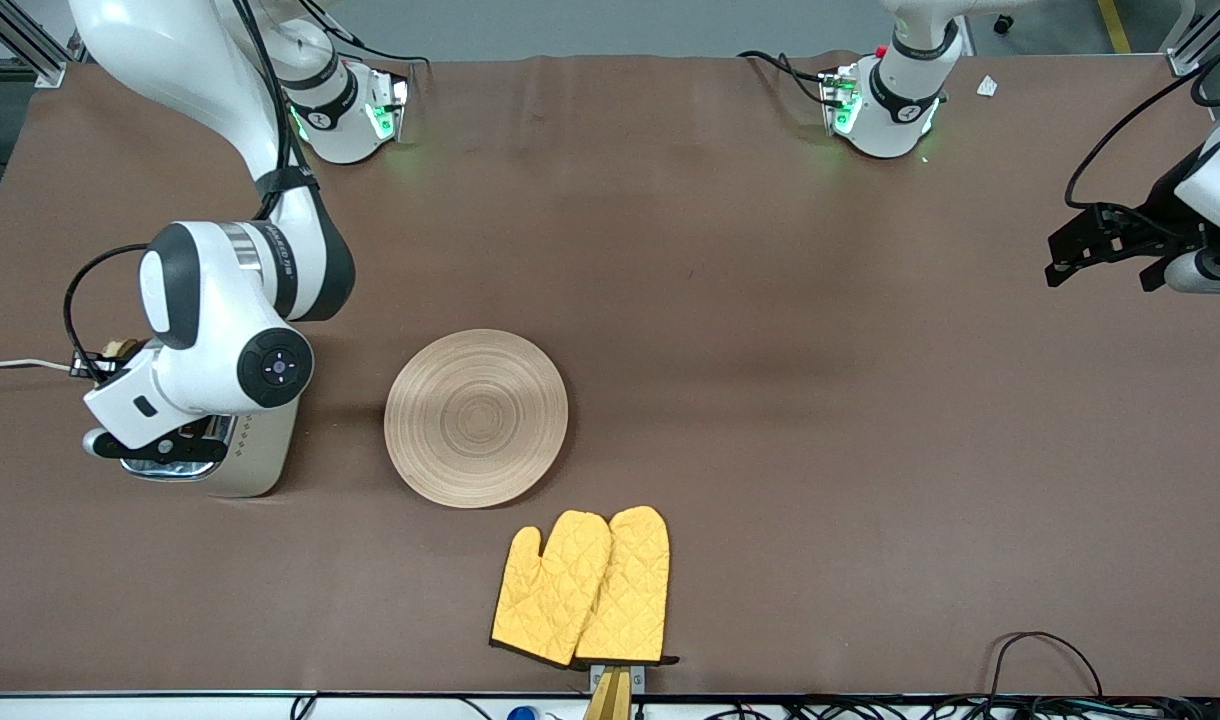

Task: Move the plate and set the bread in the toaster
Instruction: 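Lower the bread into a toaster slot and open the right gripper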

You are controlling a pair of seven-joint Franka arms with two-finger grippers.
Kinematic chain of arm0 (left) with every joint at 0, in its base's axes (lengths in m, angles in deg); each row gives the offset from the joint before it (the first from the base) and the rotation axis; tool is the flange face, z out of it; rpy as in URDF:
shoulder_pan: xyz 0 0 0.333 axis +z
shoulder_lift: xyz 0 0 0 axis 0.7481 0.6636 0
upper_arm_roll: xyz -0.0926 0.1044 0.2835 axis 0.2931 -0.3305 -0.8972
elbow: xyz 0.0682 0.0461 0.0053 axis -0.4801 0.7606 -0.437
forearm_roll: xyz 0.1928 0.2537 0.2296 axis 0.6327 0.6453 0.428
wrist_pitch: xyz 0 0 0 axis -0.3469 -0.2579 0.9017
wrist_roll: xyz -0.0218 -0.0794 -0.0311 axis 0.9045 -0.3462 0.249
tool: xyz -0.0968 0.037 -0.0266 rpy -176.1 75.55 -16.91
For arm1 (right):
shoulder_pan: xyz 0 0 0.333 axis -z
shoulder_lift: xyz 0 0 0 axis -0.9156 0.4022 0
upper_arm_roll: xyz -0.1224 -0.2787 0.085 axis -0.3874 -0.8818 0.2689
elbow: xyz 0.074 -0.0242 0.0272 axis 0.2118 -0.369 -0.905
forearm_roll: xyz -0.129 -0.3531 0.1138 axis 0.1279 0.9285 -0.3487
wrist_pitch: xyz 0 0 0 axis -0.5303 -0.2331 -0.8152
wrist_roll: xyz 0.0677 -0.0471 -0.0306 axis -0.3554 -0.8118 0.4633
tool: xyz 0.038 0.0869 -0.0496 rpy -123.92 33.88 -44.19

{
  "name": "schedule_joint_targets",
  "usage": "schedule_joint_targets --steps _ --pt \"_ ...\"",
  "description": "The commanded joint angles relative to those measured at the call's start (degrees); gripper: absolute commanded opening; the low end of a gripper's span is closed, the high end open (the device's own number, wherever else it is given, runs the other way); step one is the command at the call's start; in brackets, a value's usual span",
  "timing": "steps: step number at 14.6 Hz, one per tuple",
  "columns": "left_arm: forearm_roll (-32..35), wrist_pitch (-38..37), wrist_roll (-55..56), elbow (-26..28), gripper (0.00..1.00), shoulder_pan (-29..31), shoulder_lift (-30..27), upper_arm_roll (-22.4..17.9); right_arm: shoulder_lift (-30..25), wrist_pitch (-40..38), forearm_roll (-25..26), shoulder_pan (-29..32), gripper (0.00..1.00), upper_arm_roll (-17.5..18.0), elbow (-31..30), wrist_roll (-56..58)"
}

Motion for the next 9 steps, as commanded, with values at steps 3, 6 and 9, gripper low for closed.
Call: schedule_joint_targets --steps 3,6,9 --pt "0.01 -1.11 0.21 -1.34 1.0 -0.14 0.44 0.14 -0.99 0.97 0.62 0.29 0.0 0.63 -1.92 -1.22" --pt "0.01 -1.11 0.12 -1.34 1.0 -0.14 0.44 0.14 -0.46 1.15 0.45 0.2 0.0 0.72 -2.88 -2.01" --pt "0.01 -1.11 0.12 -1.34 1.0 -0.14 0.44 0.14 -0.03 1.24 -2.18 0.2 0.0 0.72 -3.32 -3.41"
